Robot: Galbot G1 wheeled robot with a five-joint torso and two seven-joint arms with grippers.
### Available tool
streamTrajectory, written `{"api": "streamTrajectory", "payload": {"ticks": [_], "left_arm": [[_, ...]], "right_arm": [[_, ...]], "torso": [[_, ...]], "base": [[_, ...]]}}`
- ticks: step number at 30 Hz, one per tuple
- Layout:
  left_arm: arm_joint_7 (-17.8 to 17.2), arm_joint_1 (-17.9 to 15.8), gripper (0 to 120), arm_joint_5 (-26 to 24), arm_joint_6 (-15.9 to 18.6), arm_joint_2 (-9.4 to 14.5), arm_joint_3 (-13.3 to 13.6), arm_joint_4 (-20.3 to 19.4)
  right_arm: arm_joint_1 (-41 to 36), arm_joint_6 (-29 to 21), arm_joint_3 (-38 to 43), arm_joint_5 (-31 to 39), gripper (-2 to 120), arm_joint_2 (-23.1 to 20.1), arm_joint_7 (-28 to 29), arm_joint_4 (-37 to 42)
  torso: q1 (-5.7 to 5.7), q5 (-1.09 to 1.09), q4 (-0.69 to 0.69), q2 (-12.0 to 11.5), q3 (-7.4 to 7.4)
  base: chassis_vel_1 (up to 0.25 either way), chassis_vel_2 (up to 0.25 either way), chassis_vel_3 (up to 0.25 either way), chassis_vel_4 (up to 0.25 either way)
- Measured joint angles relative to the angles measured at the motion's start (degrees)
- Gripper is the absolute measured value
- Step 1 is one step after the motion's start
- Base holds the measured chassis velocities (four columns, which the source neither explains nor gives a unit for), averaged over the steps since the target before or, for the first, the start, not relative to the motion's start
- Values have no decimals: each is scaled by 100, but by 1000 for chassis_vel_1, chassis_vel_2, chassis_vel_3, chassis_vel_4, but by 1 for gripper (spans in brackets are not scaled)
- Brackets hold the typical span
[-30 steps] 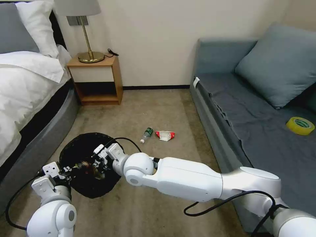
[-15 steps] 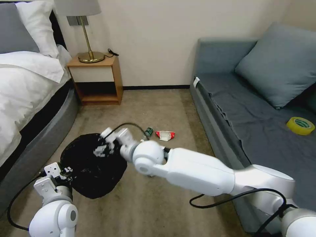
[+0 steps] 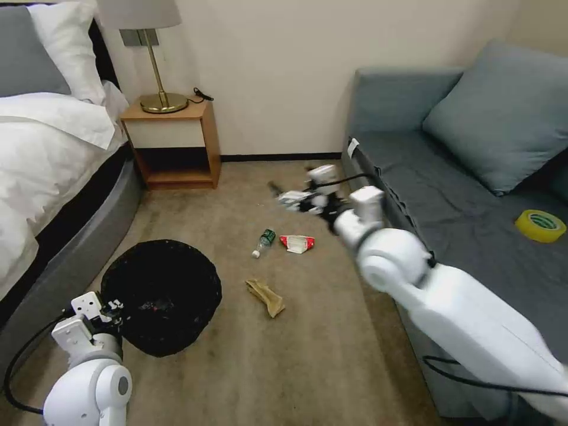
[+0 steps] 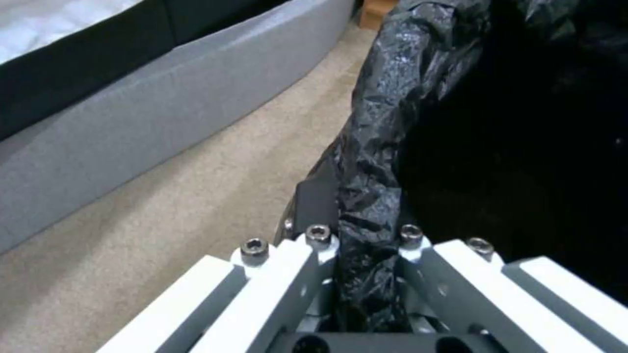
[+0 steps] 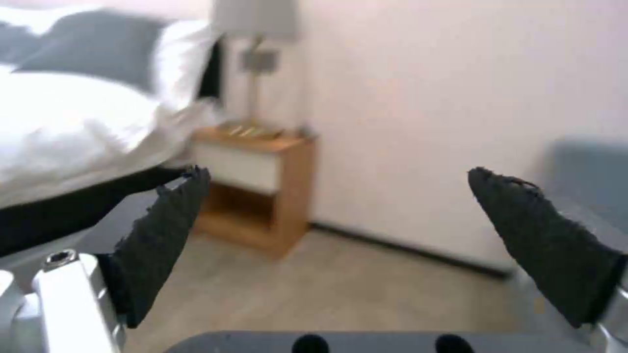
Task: Pick up the trash bin, then pick up the garbage on the floor and place it into the trash bin.
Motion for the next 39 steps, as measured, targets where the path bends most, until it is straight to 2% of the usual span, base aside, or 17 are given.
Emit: {"api": "streamTrajectory", "payload": {"ticks": [1,3,5,8,13,15,16,20,21,25,30,39], "left_arm": [[0,0,2,0,0,0,0,0],[5,-11,2,3,-7,-3,11,28],[7,-14,2,5,-8,-4,16,33],[13,-29,2,9,-9,-2,29,50],[15,-38,2,14,-15,-1,35,60],[23,-43,2,13,-28,-3,38,62],[23,-43,2,13,-28,-3,38,62],[32,-37,2,-17,-38,2,19,59],[32,-37,2,-17,-38,2,19,59],[34,-24,2,-66,-40,11,-11,36],[40,-7,2,-89,-48,34,-14,27],[46,9,2,-113,-69,31,-23,13]], "right_arm": [[0,0,0,0,100,0,0,0],[-611,180,656,-449,100,-37,-39,265],[-849,228,873,-572,100,-24,-39,367],[-1685,491,1576,-1091,100,145,40,737],[-2369,638,2018,-1473,100,360,55,1050],[-3108,920,2203,-1819,100,633,33,1183],[-3108,920,2203,-1819,100,633,33,1183],[-3936,1366,2132,-2557,100,1278,24,1143],[-3936,1366,2132,-2557,100,1278,24,1143],[-4312,1515,2010,-2903,100,1729,0,1116],[-4443,1635,1944,-3104,100,1968,-80,1034],[-4489,1692,1932,-3120,100,1996,-186,977]], "torso": [[0,0,0,0,0],[0,-1,1,0,0],[0,-1,0,0,-1],[0,0,-1,0,-1],[0,-2,0,0,0],[0,-2,1,1,-1],[0,-2,1,1,-1],[0,-1,0,0,-1],[0,-1,0,0,-1],[0,-2,1,1,0],[0,-3,1,0,0],[0,-2,1,0,0]], "base": [[0,0,0,0],[0,0,0,0],[0,0,0,0],[0,0,0,0],[0,0,0,0],[0,0,0,0],[0,0,0,0],[0,0,0,0],[0,0,0,0],[0,0,0,0],[0,0,0,0],[0,0,0,0]]}}
